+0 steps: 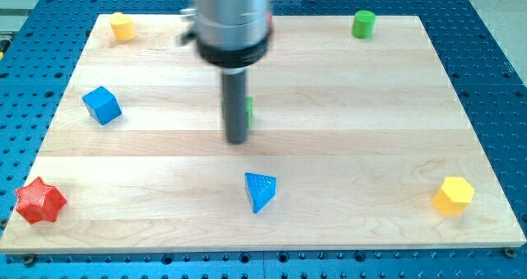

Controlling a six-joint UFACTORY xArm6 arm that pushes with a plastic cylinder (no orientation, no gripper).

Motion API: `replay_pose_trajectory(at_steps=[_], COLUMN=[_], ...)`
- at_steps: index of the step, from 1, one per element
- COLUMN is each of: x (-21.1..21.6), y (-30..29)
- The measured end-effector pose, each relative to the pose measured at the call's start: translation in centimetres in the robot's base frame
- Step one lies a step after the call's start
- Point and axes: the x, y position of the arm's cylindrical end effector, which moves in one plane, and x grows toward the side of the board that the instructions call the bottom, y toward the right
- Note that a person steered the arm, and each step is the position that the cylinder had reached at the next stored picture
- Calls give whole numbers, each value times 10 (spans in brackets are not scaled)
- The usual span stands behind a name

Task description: Move the red star to the center right side of the board

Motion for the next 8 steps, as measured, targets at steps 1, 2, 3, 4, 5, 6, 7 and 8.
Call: replay_pose_trajectory(at_steps=[1, 2, 3, 4, 5, 6, 7, 8], x=[55, 121, 133, 104, 92, 65, 55, 55], y=[-69, -126, -174, -212, -228, -190, -96, -119])
